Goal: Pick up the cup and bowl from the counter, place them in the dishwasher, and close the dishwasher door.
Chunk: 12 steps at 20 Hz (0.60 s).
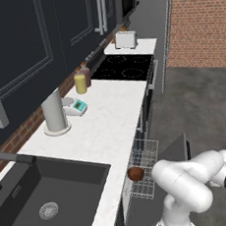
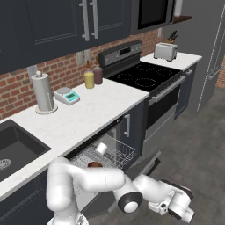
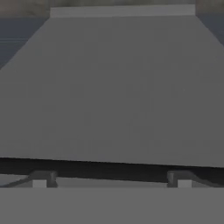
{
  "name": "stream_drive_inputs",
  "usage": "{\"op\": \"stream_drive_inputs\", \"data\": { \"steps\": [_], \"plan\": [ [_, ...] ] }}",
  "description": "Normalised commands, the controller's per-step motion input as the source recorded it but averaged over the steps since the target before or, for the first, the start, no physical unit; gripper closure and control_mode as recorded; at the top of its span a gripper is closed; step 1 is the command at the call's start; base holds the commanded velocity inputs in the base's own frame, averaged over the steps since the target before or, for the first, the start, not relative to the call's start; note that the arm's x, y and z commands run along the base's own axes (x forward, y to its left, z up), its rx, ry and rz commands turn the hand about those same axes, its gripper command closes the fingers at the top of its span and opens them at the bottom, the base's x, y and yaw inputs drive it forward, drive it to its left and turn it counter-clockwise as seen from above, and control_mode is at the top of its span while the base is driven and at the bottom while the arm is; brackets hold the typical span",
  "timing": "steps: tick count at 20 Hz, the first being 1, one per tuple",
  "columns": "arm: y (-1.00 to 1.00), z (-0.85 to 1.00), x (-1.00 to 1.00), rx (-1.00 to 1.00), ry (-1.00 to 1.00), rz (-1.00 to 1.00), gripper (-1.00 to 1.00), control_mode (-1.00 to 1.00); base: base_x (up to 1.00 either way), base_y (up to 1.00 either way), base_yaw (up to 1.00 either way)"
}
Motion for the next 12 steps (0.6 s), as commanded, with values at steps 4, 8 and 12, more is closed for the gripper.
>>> {"op": "stream_drive_inputs", "data": {
  "steps": [4,8,12],
  "plan": [
    [0.0,-0.71,0.59,0.13,0.0,0.0,-1.0,-1.0,0.0,0.0,0.0],
    [0.0,-0.66,0.65,0.12,0.06,0.0,-1.0,-1.0,0.0,0.0,0.0],
    [0.0,-0.54,0.56,0.14,0.09,0.0,-1.0,-1.0,0.0,0.0,0.0]
  ]
}}
